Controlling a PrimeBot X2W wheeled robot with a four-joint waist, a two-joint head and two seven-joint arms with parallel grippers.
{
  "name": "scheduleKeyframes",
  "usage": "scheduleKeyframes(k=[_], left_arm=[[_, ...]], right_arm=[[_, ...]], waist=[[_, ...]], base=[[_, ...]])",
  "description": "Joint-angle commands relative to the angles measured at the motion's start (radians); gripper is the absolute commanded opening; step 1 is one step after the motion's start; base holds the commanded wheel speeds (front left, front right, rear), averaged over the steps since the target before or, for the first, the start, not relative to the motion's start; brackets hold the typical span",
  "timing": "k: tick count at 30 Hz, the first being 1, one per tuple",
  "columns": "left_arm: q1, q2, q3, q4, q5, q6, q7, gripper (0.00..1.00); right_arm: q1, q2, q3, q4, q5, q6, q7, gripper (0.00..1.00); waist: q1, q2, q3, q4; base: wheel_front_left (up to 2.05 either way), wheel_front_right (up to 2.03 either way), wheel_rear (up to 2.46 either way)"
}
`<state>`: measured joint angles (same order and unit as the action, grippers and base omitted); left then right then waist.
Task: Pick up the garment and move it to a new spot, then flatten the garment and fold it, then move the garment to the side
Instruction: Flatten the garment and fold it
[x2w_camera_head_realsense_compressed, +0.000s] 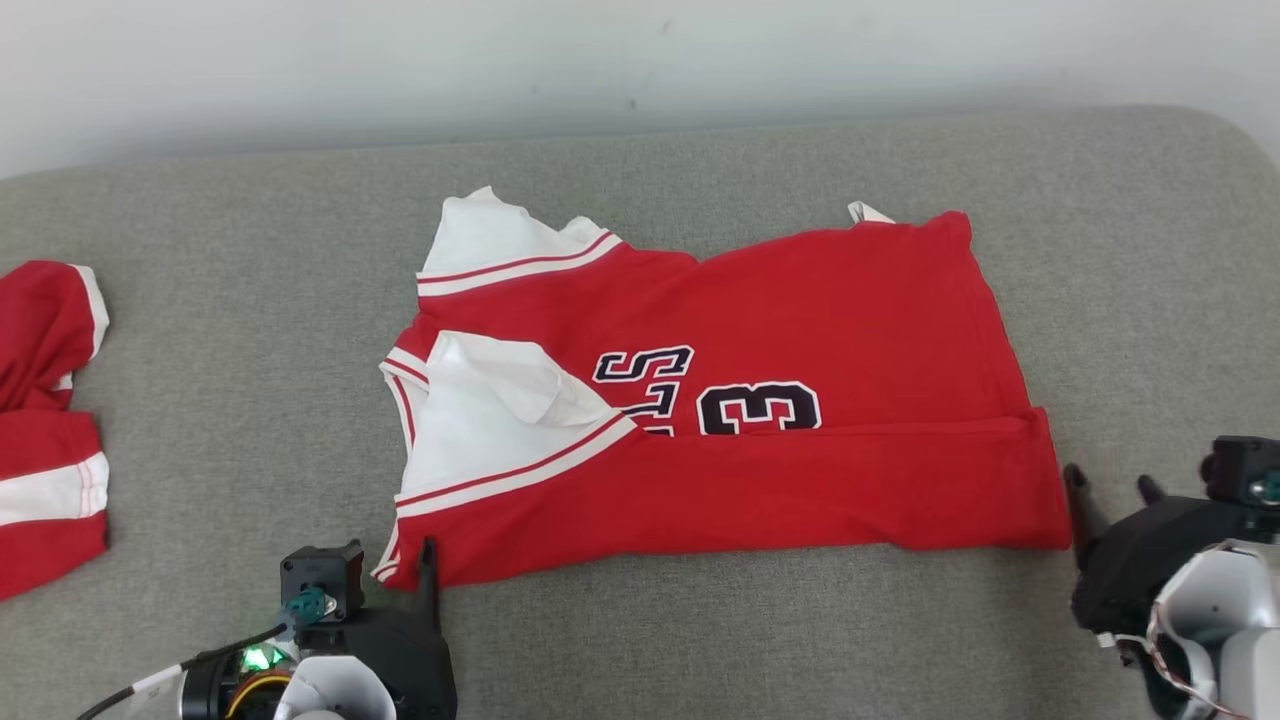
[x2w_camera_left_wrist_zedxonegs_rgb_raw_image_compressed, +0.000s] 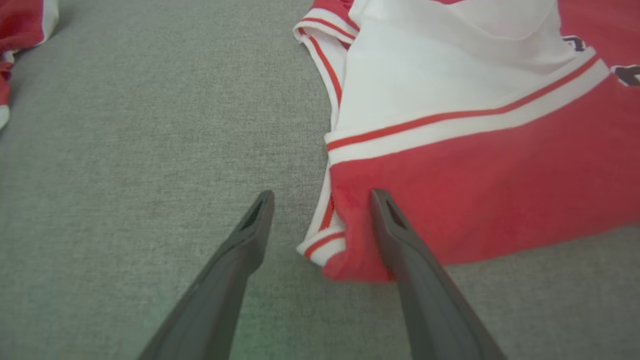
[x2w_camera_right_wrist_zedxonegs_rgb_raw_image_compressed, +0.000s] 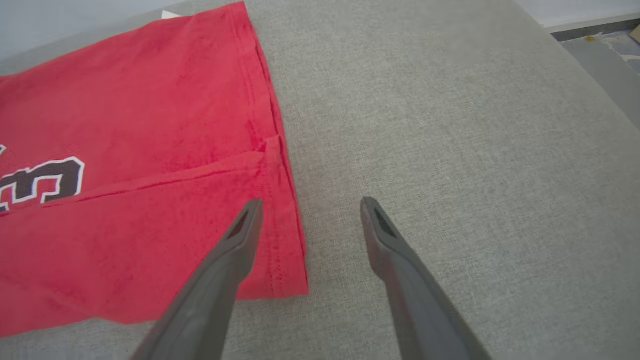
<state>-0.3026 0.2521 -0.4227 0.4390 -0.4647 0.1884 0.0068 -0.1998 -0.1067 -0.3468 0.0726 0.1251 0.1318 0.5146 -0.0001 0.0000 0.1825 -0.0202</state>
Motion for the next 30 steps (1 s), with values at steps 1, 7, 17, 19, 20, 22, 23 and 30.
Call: scheduleKeyframes(k=[1,7,17,19,20,22,23,30], left_arm=[[0.015,0.004,0.000,-0.009,-0.004,0.006,0.013,1.00],[0.037,-0.002,-0.015,-0.019,-0.030,0.020,0.113,0.62],[0.062,-0.005,-0.037,-0.042,-0.073,-0.005,0.203,0.00],[0.069,-0.008,-0.040,-0.050,-0.083,-0.012,0.210,0.00],[0.072,-0.008,-0.040,-0.056,-0.088,-0.015,0.213,0.00],[0.087,-0.011,-0.039,-0.069,-0.109,-0.022,0.227,0.00],[0.095,-0.010,-0.035,-0.081,-0.121,-0.023,0.232,0.00],[0.181,0.023,-0.018,-0.208,-0.171,-0.011,0.289,0.00]], right_arm=[[-0.002,0.011,0.007,0.006,-0.004,-0.002,0.011,1.00],[-0.033,0.010,0.033,0.076,-0.042,-0.002,0.070,1.00],[-0.113,-0.010,0.061,0.228,-0.044,-0.002,0.120,0.50],[-0.115,-0.015,0.066,0.239,-0.039,-0.002,0.122,0.00],[-0.113,-0.015,0.067,0.240,-0.031,-0.002,0.125,0.00],[-0.101,-0.021,0.063,0.230,-0.024,-0.002,0.117,0.00],[-0.093,-0.025,0.058,0.221,-0.019,-0.002,0.113,0.00],[-0.008,-0.020,0.000,0.100,0.008,-0.002,0.137,0.00]], waist=[[0.0001,0.0000,0.008,-0.004],[0.0001,0.0000,0.022,-0.010],[0.0001,0.0000,0.036,0.002],[0.0001,0.0000,0.030,0.008],[0.0001,0.0000,0.027,0.010],[0.0001,0.0000,0.017,0.014],[0.0001,0.0000,0.011,0.016],[0.0001,0.0000,-0.022,0.021]], base=[[0.00,0.00,0.00],[0.00,0.00,0.00],[0.00,0.00,0.00],[0.00,0.00,0.00],[0.00,0.00,0.00],[0.00,0.00,0.00],[0.00,0.00,0.00],[0.00,0.00,0.00]])
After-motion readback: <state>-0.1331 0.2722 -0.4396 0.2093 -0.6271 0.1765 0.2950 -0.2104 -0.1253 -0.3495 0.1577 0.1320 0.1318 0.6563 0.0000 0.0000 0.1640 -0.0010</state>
